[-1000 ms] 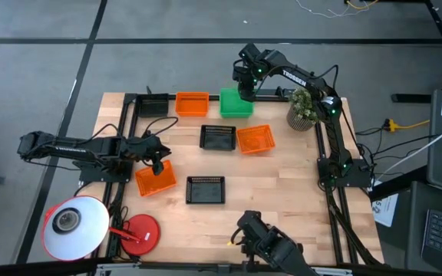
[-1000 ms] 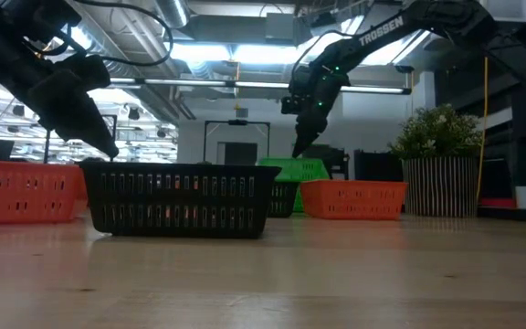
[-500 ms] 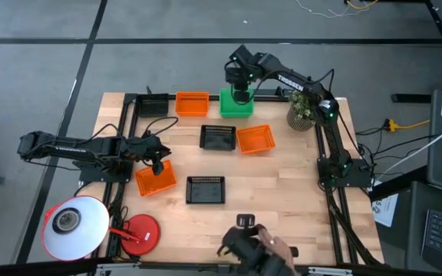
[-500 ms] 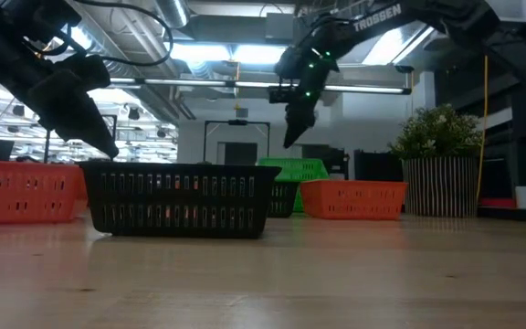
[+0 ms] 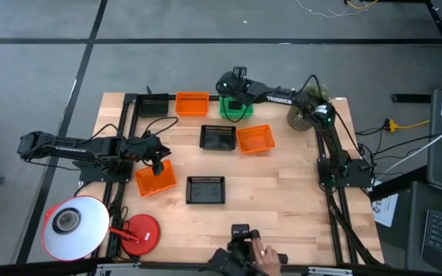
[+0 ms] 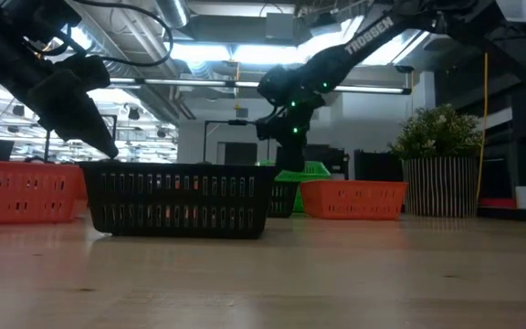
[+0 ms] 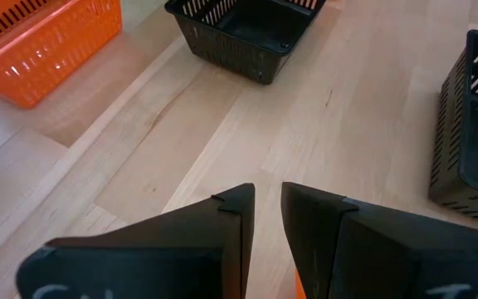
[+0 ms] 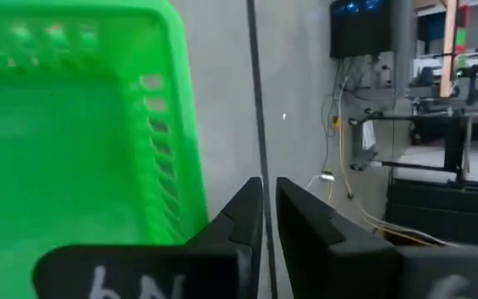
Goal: Stack baskets by color
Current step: Stack the green bin on the green bin, then stack the top orange bin on the orange bin
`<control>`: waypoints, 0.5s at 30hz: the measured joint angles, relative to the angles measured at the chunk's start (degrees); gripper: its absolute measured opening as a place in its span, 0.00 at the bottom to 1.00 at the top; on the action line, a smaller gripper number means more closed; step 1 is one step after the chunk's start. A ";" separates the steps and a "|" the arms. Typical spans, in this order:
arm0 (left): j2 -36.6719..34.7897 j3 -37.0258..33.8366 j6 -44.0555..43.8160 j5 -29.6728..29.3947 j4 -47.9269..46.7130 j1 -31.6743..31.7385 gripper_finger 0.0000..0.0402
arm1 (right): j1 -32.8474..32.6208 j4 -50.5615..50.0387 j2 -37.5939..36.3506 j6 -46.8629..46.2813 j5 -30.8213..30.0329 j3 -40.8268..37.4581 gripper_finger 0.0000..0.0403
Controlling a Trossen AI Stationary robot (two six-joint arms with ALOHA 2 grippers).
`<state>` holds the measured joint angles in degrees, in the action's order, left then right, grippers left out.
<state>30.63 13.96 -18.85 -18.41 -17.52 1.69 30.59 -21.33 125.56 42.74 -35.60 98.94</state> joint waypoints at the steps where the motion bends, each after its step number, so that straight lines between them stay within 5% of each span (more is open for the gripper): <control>1: 0.00 0.00 0.00 0.00 -0.02 0.00 0.14 | 0.00 0.32 0.03 0.03 -1.41 -0.59 0.10; 9: 0.00 0.00 0.00 -0.11 0.00 0.00 0.14 | -0.27 -2.28 0.09 3.02 -4.13 5.76 0.10; 15: -0.02 0.00 0.00 -0.13 0.01 0.00 0.14 | -2.06 -28.63 -0.59 -7.75 -4.04 20.40 0.10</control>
<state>30.61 13.96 -18.85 -18.55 -17.51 1.69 28.53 -49.96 124.97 34.99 -39.64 119.34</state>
